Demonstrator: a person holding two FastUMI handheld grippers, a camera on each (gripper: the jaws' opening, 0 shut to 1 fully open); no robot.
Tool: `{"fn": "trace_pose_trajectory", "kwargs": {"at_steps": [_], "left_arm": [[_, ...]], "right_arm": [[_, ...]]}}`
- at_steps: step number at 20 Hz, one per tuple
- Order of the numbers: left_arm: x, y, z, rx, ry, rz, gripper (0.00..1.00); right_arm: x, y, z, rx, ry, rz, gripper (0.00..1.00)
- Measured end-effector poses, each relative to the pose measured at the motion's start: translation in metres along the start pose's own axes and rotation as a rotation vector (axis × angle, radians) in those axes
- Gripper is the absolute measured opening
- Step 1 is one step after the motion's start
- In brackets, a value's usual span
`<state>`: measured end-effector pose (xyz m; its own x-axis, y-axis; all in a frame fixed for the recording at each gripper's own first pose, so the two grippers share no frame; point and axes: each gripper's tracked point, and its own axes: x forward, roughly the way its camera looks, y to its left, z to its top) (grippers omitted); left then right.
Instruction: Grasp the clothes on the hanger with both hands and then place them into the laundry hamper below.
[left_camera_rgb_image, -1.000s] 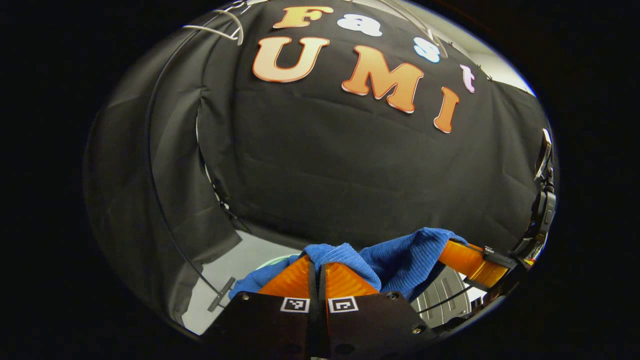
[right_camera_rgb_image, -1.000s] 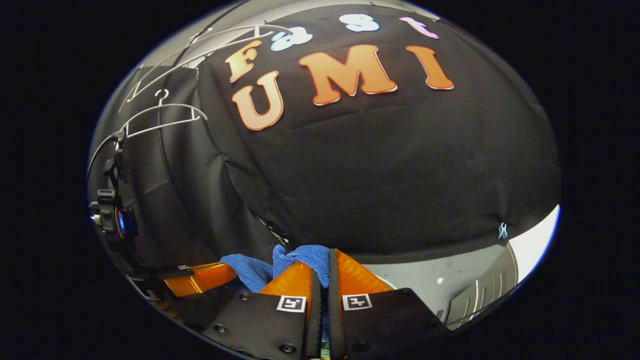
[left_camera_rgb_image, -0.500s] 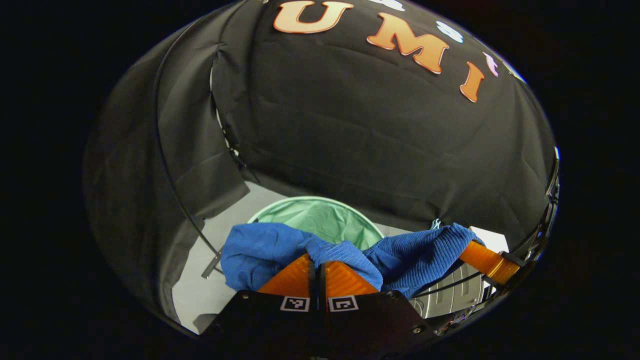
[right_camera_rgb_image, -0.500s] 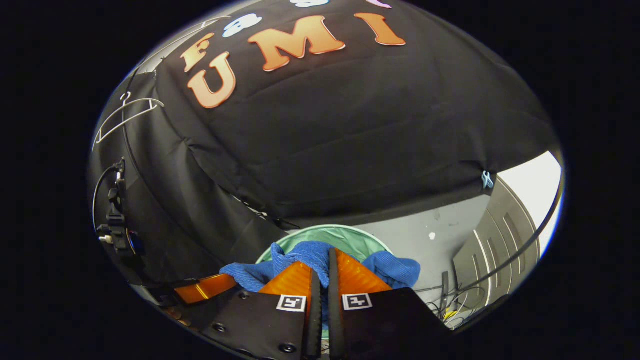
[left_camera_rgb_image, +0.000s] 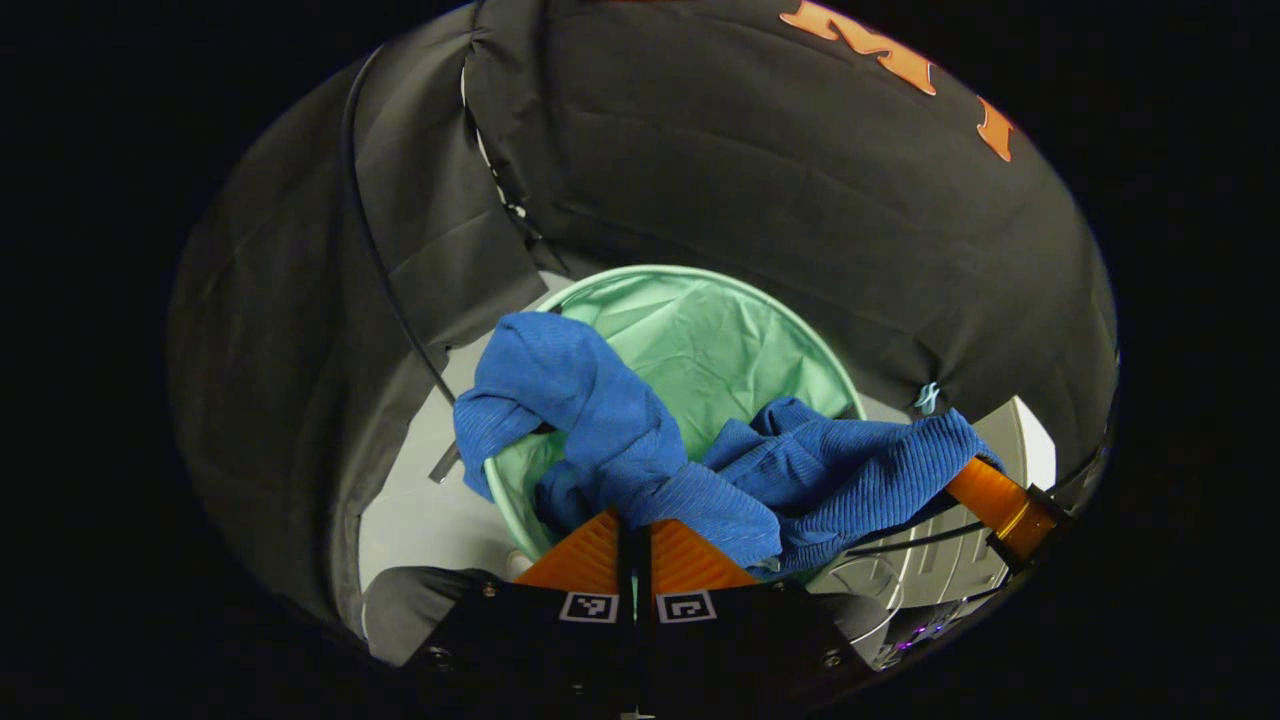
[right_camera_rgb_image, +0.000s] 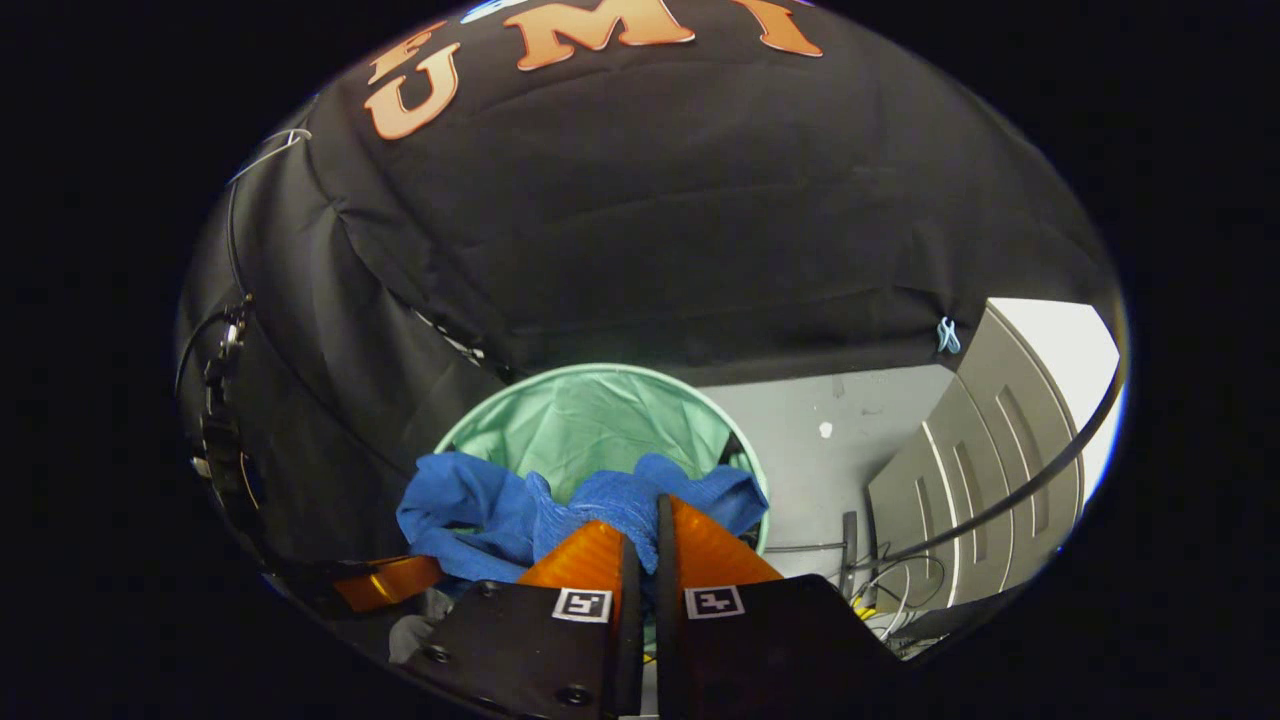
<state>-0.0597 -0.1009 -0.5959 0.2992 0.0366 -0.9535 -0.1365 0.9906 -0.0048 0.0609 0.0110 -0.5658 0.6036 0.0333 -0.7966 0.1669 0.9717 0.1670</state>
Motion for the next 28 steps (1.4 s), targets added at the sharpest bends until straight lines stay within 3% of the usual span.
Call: {"fn": "trace_pose_trajectory", "kwargs": {"at_steps": [3,5,7,9,10,11,12,13,14,17,22,28], "left_arm": [[0.014,0.011,-0.006,0.022,0.025,0.041,0.04],[0.013,0.003,-0.011,0.011,0.043,0.019,0.07],[0.012,-0.002,-0.010,0.006,0.039,-0.006,0.18],[0.007,-0.001,-0.008,0.004,0.031,-0.004,0.35],[0.006,0.001,-0.006,0.009,0.032,0.004,0.43],[0.005,0.002,-0.007,0.014,0.030,0.013,0.57],[0.002,0.004,-0.005,0.015,0.029,0.021,0.70],[0.002,0.006,-0.006,0.013,0.024,0.030,0.92],[-0.003,0.008,-0.005,0.010,0.018,0.040,0.93],[-0.016,0.019,0.002,0.002,-0.023,0.092,0.98],[-0.051,0.022,0.021,0.019,-0.114,0.091,0.97],[-0.117,0.018,0.053,0.033,-0.279,0.076,0.96]], "right_arm": [[0.011,-0.005,-0.015,-0.032,0.042,-0.020,0.13],[0.012,-0.001,-0.025,-0.047,0.075,-0.014,0.10],[0.015,0.003,-0.027,-0.048,0.082,0.004,0.34],[0.011,0.002,-0.026,-0.049,0.082,0.007,0.32],[0.010,0.004,-0.025,-0.050,0.082,0.012,0.44],[0.010,0.002,-0.022,-0.049,0.076,0.011,0.36],[0.007,-0.002,-0.020,-0.049,0.066,0.004,0.40],[0.004,-0.004,-0.018,-0.049,0.058,-0.003,0.49],[-0.001,-0.002,-0.017,-0.047,0.052,-0.001,0.57],[-0.013,-0.006,-0.009,-0.049,0.029,-0.022,1.00],[-0.048,0.000,0.012,-0.050,-0.056,-0.024,0.98],[-0.124,0.010,0.064,-0.056,-0.217,-0.013,0.98]]}}
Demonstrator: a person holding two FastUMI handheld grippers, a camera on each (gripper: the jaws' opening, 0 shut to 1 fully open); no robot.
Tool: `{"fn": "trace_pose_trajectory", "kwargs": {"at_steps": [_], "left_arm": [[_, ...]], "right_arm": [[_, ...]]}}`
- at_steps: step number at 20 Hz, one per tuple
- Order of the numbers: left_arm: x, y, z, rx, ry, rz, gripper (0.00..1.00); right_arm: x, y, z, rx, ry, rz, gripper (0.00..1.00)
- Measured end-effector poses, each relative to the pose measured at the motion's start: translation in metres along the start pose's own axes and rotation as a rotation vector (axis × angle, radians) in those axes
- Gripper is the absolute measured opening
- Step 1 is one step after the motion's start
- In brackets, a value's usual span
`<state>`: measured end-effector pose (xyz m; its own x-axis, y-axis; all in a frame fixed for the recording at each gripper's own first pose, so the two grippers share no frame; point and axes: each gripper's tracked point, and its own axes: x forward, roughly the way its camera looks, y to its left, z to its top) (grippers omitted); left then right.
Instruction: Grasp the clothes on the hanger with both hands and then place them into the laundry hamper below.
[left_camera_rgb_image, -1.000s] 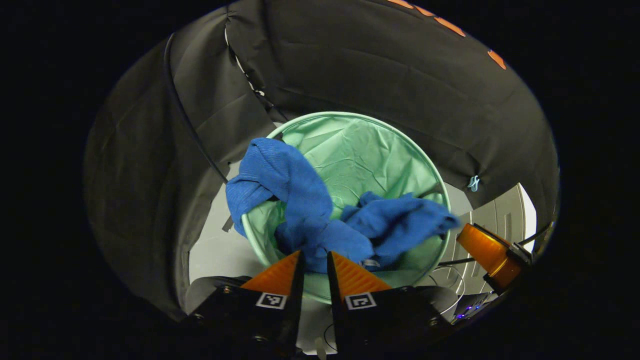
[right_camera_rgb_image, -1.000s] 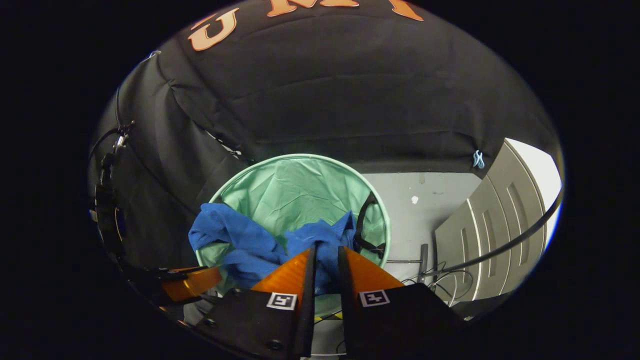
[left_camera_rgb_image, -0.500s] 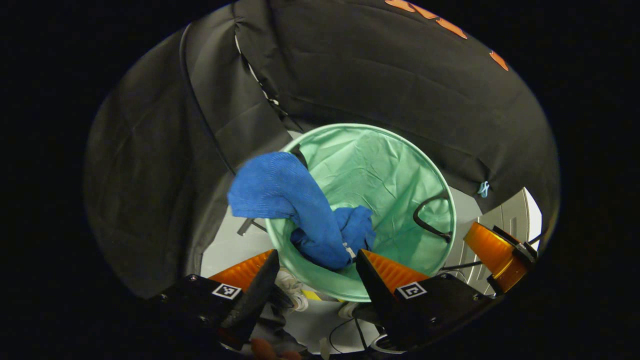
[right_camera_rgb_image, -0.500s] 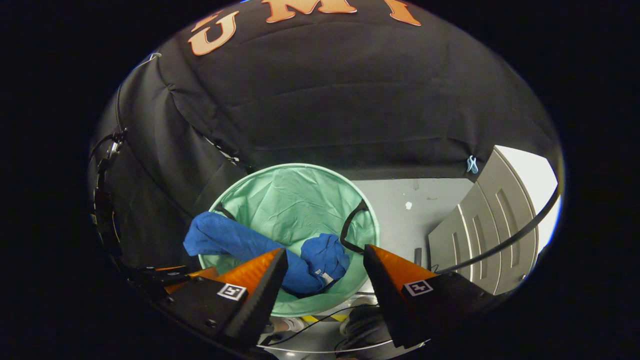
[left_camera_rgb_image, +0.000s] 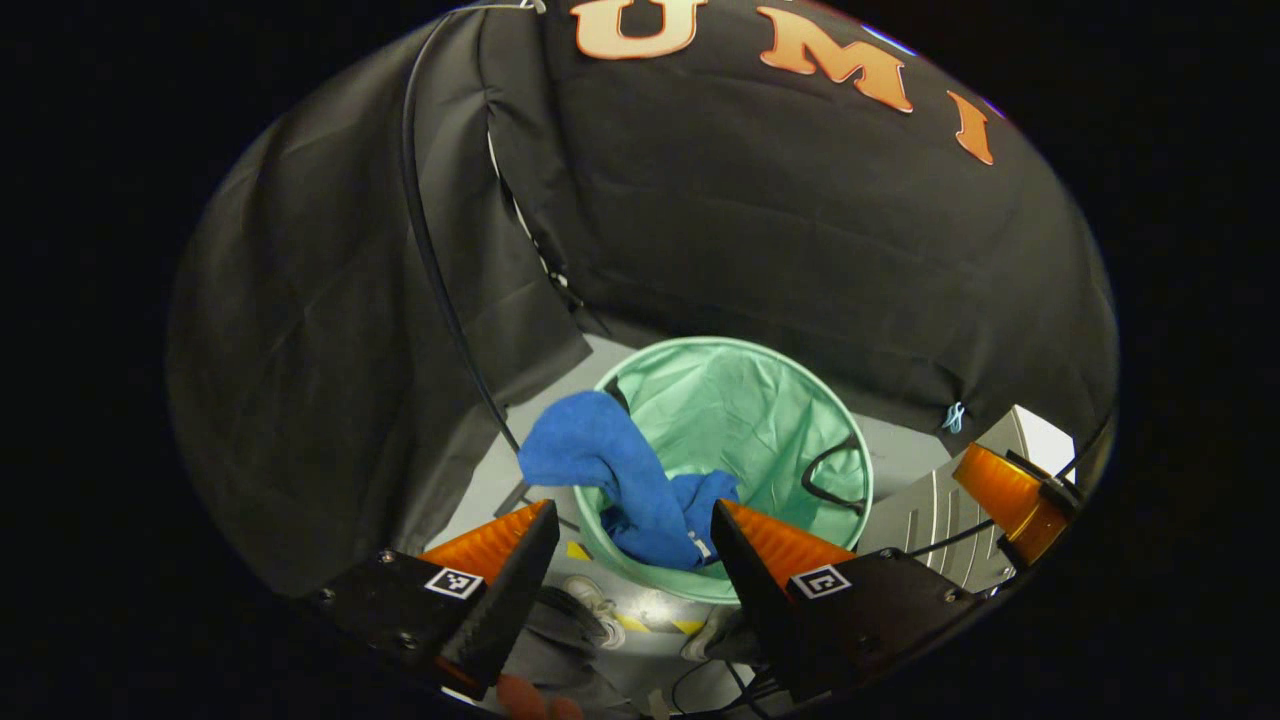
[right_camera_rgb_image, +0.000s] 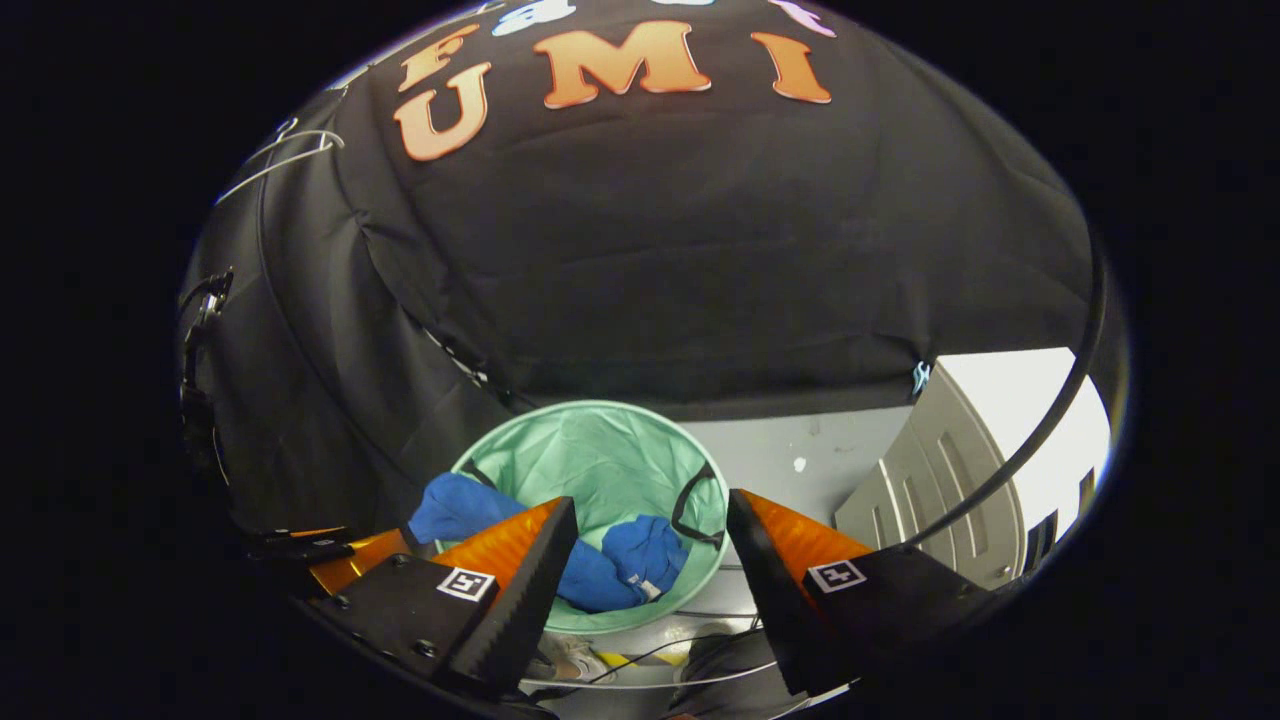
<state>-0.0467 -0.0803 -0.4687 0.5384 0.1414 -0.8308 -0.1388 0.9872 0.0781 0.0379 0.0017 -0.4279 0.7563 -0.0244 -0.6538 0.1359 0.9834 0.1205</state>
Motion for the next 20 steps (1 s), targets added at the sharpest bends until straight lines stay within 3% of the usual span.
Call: {"fn": "trace_pose_trajectory", "kwargs": {"at_steps": [3,7,17,18,20], "left_arm": [[-0.034,-0.004,0.029,-0.016,-0.075,-0.047,0.97],[-0.078,0.004,0.070,-0.035,-0.201,-0.053,0.96],[-0.170,0.024,0.146,-0.075,-0.460,-0.079,0.96],[-0.178,0.028,0.153,-0.079,-0.483,-0.081,0.96],[-0.200,0.038,0.176,-0.091,-0.553,-0.085,0.96]], "right_arm": [[-0.037,0.001,0.042,0.012,-0.110,0.009,0.98],[-0.078,-0.001,0.090,0.019,-0.243,0.007,0.98],[-0.156,-0.034,0.165,0.003,-0.456,-0.064,0.98],[-0.167,-0.043,0.174,0.001,-0.477,-0.081,0.89],[-0.186,-0.056,0.189,-0.005,-0.518,-0.109,0.88]]}}
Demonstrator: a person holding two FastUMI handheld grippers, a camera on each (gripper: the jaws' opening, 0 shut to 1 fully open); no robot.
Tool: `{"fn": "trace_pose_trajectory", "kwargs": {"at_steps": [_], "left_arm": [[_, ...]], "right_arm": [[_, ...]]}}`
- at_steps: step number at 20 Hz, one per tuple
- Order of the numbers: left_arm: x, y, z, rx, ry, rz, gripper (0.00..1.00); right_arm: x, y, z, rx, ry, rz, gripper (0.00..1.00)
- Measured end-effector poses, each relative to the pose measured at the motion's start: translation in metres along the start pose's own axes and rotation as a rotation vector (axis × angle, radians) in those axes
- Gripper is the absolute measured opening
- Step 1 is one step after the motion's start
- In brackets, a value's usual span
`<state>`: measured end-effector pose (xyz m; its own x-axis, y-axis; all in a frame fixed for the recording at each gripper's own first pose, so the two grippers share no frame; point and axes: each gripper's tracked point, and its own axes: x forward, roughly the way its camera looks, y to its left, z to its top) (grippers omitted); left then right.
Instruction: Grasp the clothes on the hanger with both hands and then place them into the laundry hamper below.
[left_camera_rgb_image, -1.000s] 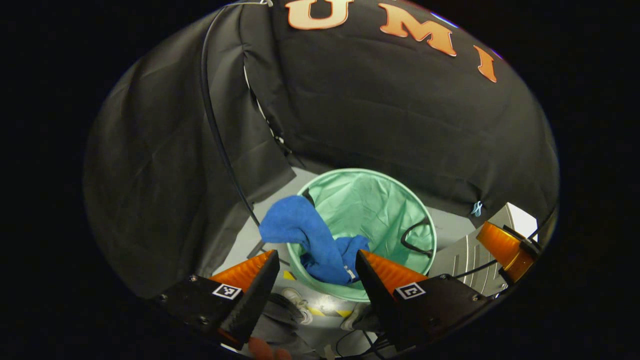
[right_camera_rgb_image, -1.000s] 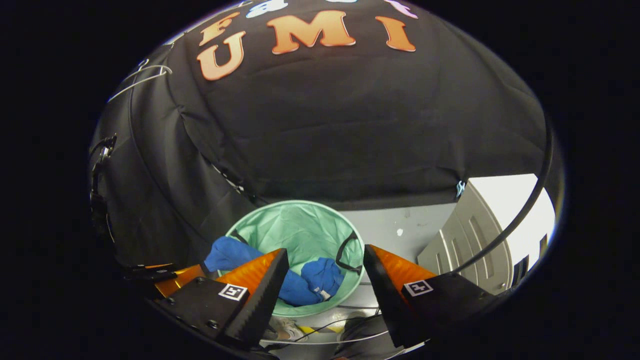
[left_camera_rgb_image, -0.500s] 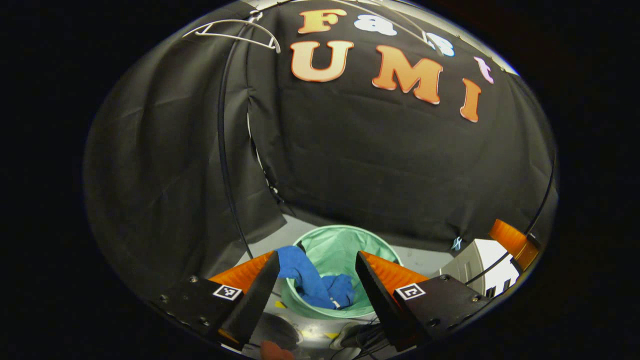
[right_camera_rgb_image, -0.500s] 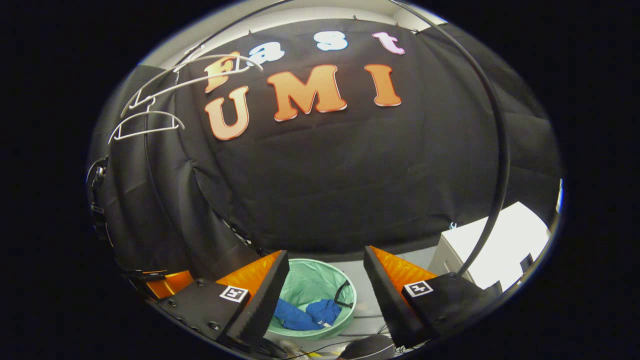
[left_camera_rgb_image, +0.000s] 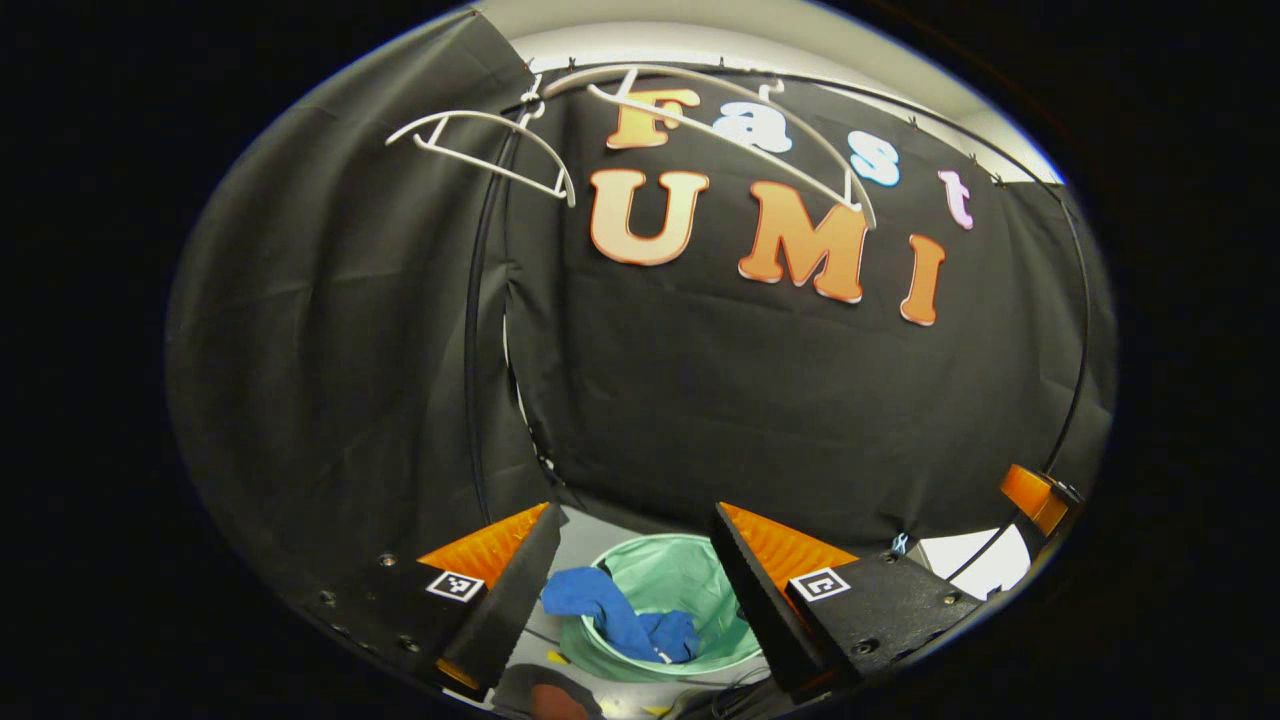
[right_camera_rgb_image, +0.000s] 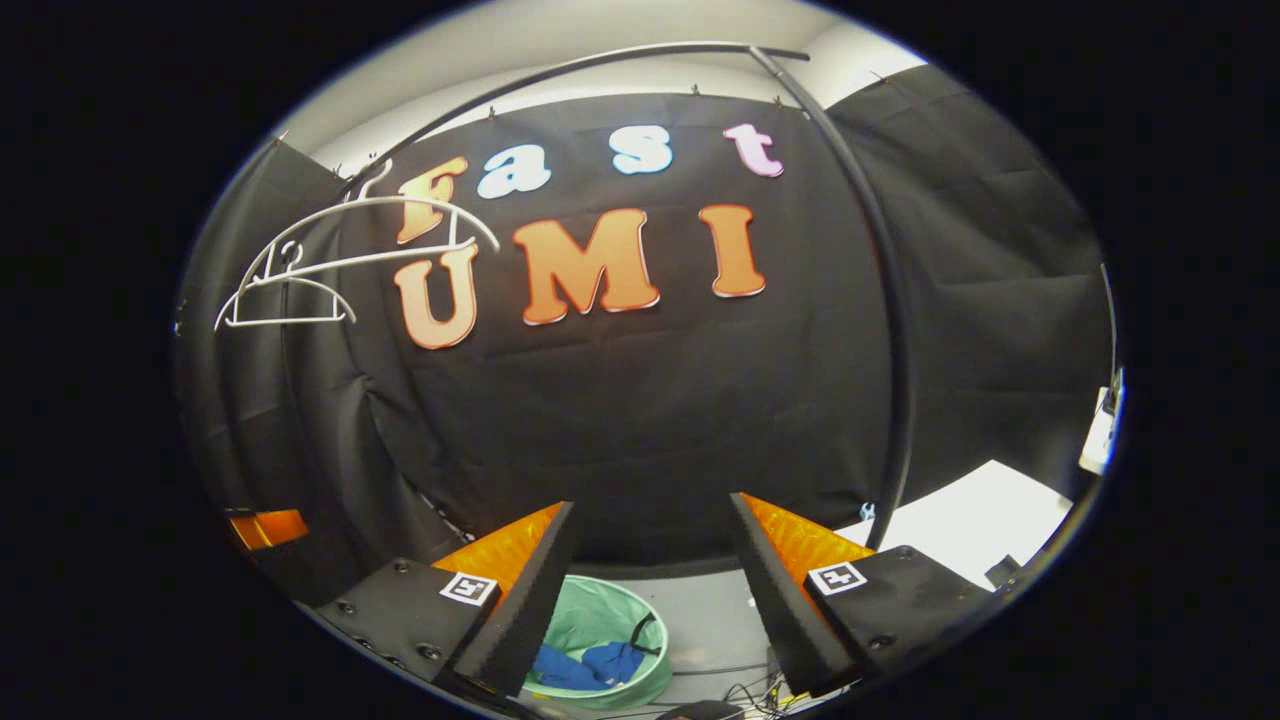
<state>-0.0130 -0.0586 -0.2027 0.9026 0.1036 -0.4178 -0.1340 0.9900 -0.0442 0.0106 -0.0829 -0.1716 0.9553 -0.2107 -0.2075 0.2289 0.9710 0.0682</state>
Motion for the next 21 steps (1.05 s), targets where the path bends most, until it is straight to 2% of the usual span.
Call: {"fn": "trace_pose_trajectory", "kwargs": {"at_steps": [1,2,5,11,14,15,17,18,19,21], "left_arm": [[-0.003,0.005,0.017,-0.004,-0.037,0.001,0.96],[-0.005,0.008,0.029,-0.009,-0.056,0.002,0.96],[-0.017,0.024,0.063,-0.008,-0.108,0.005,0.94],[-0.043,0.077,0.139,0.033,-0.247,0.073,0.94],[-0.054,0.077,0.151,0.059,-0.258,0.039,0.93],[-0.057,0.076,0.154,0.062,-0.261,0.026,0.96],[-0.058,0.075,0.160,0.071,-0.268,0.019,0.94],[-0.058,0.076,0.161,0.076,-0.271,0.020,0.93],[-0.056,0.076,0.160,0.076,-0.272,0.020,0.93],[-0.053,0.072,0.158,0.061,-0.265,0.008,0.93]], "right_arm": [[-0.004,-0.006,0.010,-0.004,-0.017,-0.007,1.00],[-0.011,-0.015,0.021,-0.013,-0.031,-0.016,0.89],[-0.024,-0.032,0.054,-0.053,-0.080,-0.038,0.88],[-0.055,-0.060,0.112,-0.100,-0.154,-0.070,0.89],[-0.074,-0.063,0.128,-0.153,-0.158,-0.082,0.89],[-0.079,-0.063,0.132,-0.159,-0.165,-0.087,0.89],[-0.087,-0.061,0.140,-0.157,-0.182,-0.083,0.89],[-0.090,-0.059,0.141,-0.151,-0.189,-0.078,0.98],[-0.091,-0.058,0.143,-0.143,-0.198,-0.079,0.89],[-0.090,-0.061,0.144,-0.125,-0.204,-0.085,0.89]]}}
